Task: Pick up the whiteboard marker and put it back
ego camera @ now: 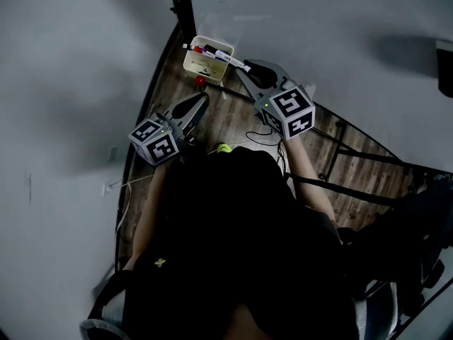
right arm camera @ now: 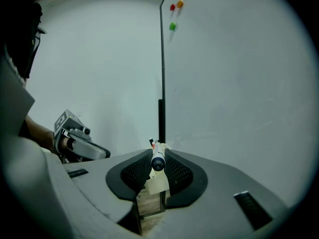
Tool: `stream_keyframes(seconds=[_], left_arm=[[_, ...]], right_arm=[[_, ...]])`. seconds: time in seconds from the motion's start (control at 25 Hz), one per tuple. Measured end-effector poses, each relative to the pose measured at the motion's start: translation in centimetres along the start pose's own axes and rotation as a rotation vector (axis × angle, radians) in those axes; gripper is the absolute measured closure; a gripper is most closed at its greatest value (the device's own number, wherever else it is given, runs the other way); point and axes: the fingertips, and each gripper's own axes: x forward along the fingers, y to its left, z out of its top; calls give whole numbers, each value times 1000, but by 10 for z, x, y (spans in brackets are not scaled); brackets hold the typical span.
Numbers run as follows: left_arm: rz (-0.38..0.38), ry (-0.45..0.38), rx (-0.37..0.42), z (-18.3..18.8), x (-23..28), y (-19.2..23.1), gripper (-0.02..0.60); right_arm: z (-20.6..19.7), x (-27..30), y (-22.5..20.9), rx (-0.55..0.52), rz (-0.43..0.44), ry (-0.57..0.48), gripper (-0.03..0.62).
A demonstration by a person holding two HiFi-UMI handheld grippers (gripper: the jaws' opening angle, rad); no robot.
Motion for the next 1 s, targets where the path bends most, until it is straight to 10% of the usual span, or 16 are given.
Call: stream_keyframes(seconds=[1.0], left_arm=[[-7, -34, -76, 4, 3, 6, 578]], right_arm=[[7, -1, 1, -9, 17, -18, 500]])
